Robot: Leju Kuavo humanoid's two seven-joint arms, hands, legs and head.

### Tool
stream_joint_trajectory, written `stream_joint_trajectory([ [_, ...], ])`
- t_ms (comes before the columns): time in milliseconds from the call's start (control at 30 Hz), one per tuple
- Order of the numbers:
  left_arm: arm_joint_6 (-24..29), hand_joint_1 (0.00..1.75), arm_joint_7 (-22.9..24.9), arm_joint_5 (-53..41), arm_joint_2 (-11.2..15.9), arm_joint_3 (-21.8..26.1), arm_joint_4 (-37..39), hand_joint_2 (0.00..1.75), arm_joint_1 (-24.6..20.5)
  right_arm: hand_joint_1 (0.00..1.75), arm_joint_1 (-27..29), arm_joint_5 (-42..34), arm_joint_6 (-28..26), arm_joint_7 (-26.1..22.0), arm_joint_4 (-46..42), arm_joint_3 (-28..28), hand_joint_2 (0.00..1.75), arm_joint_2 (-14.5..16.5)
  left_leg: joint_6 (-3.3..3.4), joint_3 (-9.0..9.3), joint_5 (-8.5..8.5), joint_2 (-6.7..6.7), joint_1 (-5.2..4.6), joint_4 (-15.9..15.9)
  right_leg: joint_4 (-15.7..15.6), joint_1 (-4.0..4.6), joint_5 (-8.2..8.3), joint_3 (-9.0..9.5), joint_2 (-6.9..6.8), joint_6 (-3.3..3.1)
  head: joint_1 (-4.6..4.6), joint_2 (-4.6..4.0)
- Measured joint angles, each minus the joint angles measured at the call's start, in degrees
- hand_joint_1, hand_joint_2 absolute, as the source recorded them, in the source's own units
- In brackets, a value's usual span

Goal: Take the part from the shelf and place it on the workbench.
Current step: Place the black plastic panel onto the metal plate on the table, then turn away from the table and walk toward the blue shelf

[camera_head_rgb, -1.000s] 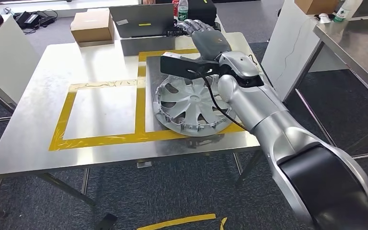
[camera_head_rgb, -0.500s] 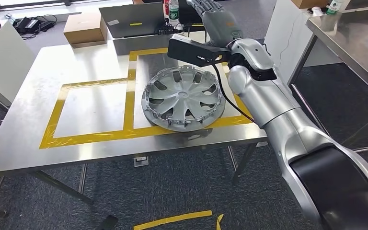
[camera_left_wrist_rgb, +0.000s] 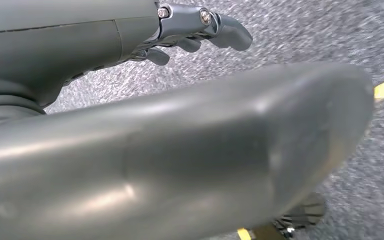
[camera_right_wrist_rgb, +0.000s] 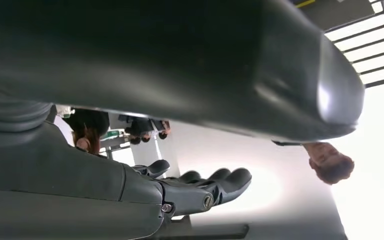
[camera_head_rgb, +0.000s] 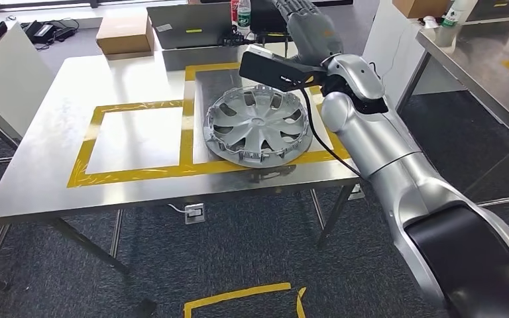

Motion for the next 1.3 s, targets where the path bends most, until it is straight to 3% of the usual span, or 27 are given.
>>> stream_joint_trajectory([
  [33,0.0,0.00,0.0,0.0,0.0,0.1,0.0,0.00,0.0,0.00,0.0,-0.1,-0.1,0.0,-0.1,-0.1,0.00,-0.4,0.33,-0.64,0.80,0.13,0.18,-0.2,2.1,-0.05,-2.28,-0.88,-0.01,0.28,0.10,0.00],
  [100,-0.1,0.00,0.0,-0.1,0.0,0.1,0.0,0.00,-0.1,0.00,0.3,-0.2,-0.2,0.0,-0.4,-0.1,0.00,-1.1,0.72,-2.24,2.24,0.28,0.24,-0.2,9.6,-0.19,-8.06,-3.13,-0.07,0.81,0.30,0.00],
  [133,-0.1,0.00,0.0,-0.1,0.0,0.2,0.0,0.00,0.0,0.00,0.5,-0.2,-0.2,0.0,-0.5,-0.1,0.00,-1.4,0.75,-3.10,2.89,0.30,0.23,-0.1,13.2,-0.21,-9.75,-3.88,-0.08,0.99,0.32,0.00],
  [167,-0.2,0.00,0.0,-0.2,0.0,0.2,0.0,0.00,0.0,0.00,0.8,-0.2,-0.2,0.0,-0.5,-0.1,0.00,-1.7,0.75,-3.89,3.46,0.32,0.23,-0.1,15.7,-0.21,-10.39,-4.08,-0.08,1.08,0.33,0.00],
  [200,-0.2,0.00,0.0,-0.2,0.0,0.2,0.0,0.00,0.0,0.00,1.0,-0.2,-0.2,0.0,-0.5,-0.1,0.00,-1.9,0.69,-4.73,4.05,0.34,0.22,0.0,15.9,-0.21,-9.81,-3.12,-0.08,1.05,0.35,0.00],
  [233,-0.2,0.00,0.0,-0.2,0.0,0.2,0.0,0.00,0.0,0.00,1.2,-0.2,-0.3,0.0,-0.5,-0.1,0.00,-2.1,0.60,-5.54,4.59,0.35,0.21,0.2,14.1,-0.19,-8.63,-1.14,-0.09,0.91,0.37,0.00],
  [267,-0.2,0.00,0.0,-0.2,0.0,0.2,0.0,0.00,0.0,0.00,1.3,-0.2,-0.3,0.0,-0.7,-0.1,0.00,-2.2,0.47,-6.26,5.10,0.37,0.19,0.3,10.7,-0.14,-7.56,1.76,-0.09,0.69,0.38,0.00],
  [333,-0.2,0.00,-0.1,-0.2,0.0,0.3,0.0,0.00,-0.1,0.00,1.3,-0.3,-0.5,0.1,-1.4,-0.3,0.00,-2.4,-0.02,-7.45,6.04,0.41,0.06,0.6,3.1,0.19,-7.34,7.22,-0.07,0.00,0.34,0.00],
  [400,-0.2,0.00,-0.2,-0.2,0.1,0.3,0.0,0.00,-0.1,0.00,1.2,-0.3,-0.7,0.2,-2.2,-0.5,0.00,-2.7,-0.69,-7.88,6.95,0.45,0.03,0.5,-0.2,0.50,-7.93,8.95,-0.03,-0.74,0.31,0.00],
  [467,-0.2,0.00,-0.3,-0.2,0.1,0.3,0.0,0.00,0.0,0.00,1.4,-0.4,-0.8,0.3,-2.7,-0.7,0.00,-3.0,-1.41,-8.07,7.57,0.36,0.13,0.3,-0.7,0.43,-6.93,8.44,-0.12,-1.56,0.35,0.00],
  [500,-0.2,0.00,-0.3,-0.3,0.1,0.3,0.0,0.00,0.1,0.00,1.5,-0.4,-0.8,0.3,-3.0,-0.8,0.00,-3.1,-1.73,-8.45,6.82,0.27,0.18,0.8,-0.9,0.32,-6.32,8.08,-0.22,-2.00,0.32,0.00],
  [567,-0.3,0.00,-0.3,-0.4,0.1,0.4,0.0,0.00,0.2,0.00,1.6,-0.4,-0.8,0.3,-3.8,-1.0,0.00,-3.3,-2.25,-9.92,2.37,0.10,0.33,4.9,-1.2,0.04,-4.99,6.96,-0.34,-2.64,0.15,0.00],
  [633,-0.4,0.00,-0.3,-0.4,0.2,0.5,0.0,0.00,0.2,0.00,1.8,-0.4,-0.8,0.3,-4.6,-1.1,0.00,-3.5,-2.64,-11.65,-2.72,0.07,0.42,12.3,-1.1,0.00,-3.68,5.34,-0.28,-2.78,-0.02,0.00],
  [667,-0.4,0.00,-0.3,-0.4,0.3,0.6,0.0,0.00,0.2,0.00,2.0,-0.4,-0.8,0.3,-5.0,-1.1,0.00,-3.7,-2.77,-11.91,-3.74,0.07,0.44,15.2,-1.1,-0.02,-3.00,4.47,-0.26,-2.72,-0.02,0.00],
  [733,-0.5,0.00,-0.3,-0.4,0.3,0.7,0.0,0.00,0.2,0.00,2.6,-0.4,-0.7,0.4,-5.7,-1.4,0.00,-4.0,-2.89,-9.92,-2.25,0.08,0.47,16.0,-1.0,-0.11,-1.64,2.73,-0.27,-2.42,-0.02,0.00],
  [767,-0.5,0.00,-0.3,-0.4,0.4,0.7,0.0,0.00,0.2,0.00,2.8,-0.4,-0.7,0.4,-6.1,-1.5,0.00,-4.1,-2.92,-7.50,-0.86,0.08,0.50,13.4,-1.0,-0.19,-1.01,1.93,-0.28,-2.19,-0.02,0.00],
  [800,-0.5,0.00,-0.4,-0.4,0.4,0.7,0.0,0.00,0.1,0.00,2.9,-0.4,-0.7,0.5,-6.5,-1.7,0.00,-4.3,-2.95,-4.62,-0.57,0.07,0.53,9.6,-0.8,-0.22,-0.40,1.21,-0.27,-1.88,-0.04,0.00],
  [867,-0.6,0.00,-0.4,-0.4,0.4,0.7,0.0,0.00,0.1,0.00,2.9,-0.3,-0.5,0.9,-7.3,-2.0,0.00,-4.6,-2.40,-0.10,-1.41,-0.24,0.37,3.1,-0.7,-0.18,0.68,0.44,-0.27,-1.17,-0.02,0.00],
  [900,-0.6,0.00,-0.4,-0.5,0.4,0.7,0.0,0.00,0.1,0.00,2.9,-0.1,-0.4,1.0,-7.6,-2.0,0.00,-4.8,-1.94,0.66,-2.10,-0.42,0.22,1.6,-0.8,-0.13,1.22,0.36,-0.26,-0.80,-0.04,0.00],
  [967,-0.5,0.00,-0.3,-0.6,0.4,0.8,0.0,0.00,0.1,0.00,2.9,0.1,-0.4,1.3,-7.8,-2.1,0.00,-5.1,-0.76,0.15,-1.47,-0.52,0.14,1.2,-1.2,-0.19,2.07,0.34,-0.22,-0.06,-0.05,0.00],
  [1000,-0.5,0.00,-0.3,-0.7,0.3,0.8,0.0,0.00,0.1,0.00,3.0,0.2,-0.4,1.3,-7.8,-2.2,0.00,-5.4,-0.21,-0.24,-0.96,-0.43,0.17,1.2,-0.9,-0.24,1.62,0.01,-0.19,0.28,-0.06,0.00],
  [1067,-0.5,0.00,-0.1,-0.9,0.2,0.8,0.0,0.00,0.0,0.00,3.1,0.3,-0.6,1.3,-7.8,-2.6,0.00,-5.9,0.68,-1.47,0.43,-0.21,0.32,1.0,2.6,-0.34,-2.40,-1.51,-0.19,0.86,0.17,0.00],
  [1133,-0.5,0.00,0.0,-1.1,0.3,0.8,0.0,0.00,0.0,0.00,3.3,0.4,-0.8,1.3,-7.8,-3.0,0.00,-6.4,1.05,-3.14,1.87,-0.18,0.21,1.1,10.1,-0.32,-8.01,-3.72,-0.21,1.22,0.41,0.00],
  [1167,-0.5,0.00,0.1,-1.1,0.3,0.9,0.0,0.00,0.0,0.00,3.5,0.5,-0.8,1.3,-7.8,-3.1,0.00,-6.6,1.13,-4.01,2.56,-0.15,0.12,1.1,13.7,-0.28,-9.46,-4.35,-0.21,1.24,0.45,0.00],
  [1200,-0.5,0.00,0.1,-1.2,0.3,0.9,0.0,0.00,0.0,0.00,3.8,0.6,-0.9,1.3,-7.8,-3.1,0.00,-6.8,1.17,-4.87,3.22,-0.14,-0.01,1.1,15.9,-0.22,-9.63,-4.22,-0.21,1.11,0.47,0.00],
  [1233,-0.6,0.00,0.1,-1.2,0.3,0.9,0.0,0.00,0.0,0.00,4.1,0.7,-0.9,1.3,-7.8,-3.1,0.00,-7.0,1.19,-5.67,3.85,-0.12,-0.15,1.1,16.1,-0.10,-8.75,-3.11,-0.21,0.84,0.50,0.00],
  [1300,-0.6,0.00,0.1,-1.3,0.2,0.9,0.0,0.00,0.0,0.00,4.4,0.8,-0.9,1.3,-7.9,-3.2,0.00,-7.2,1.18,-7.05,5.05,-0.12,-0.45,1.2,10.2,0.38,-6.83,2.24,-0.17,-0.30,0.53,0.00],
])
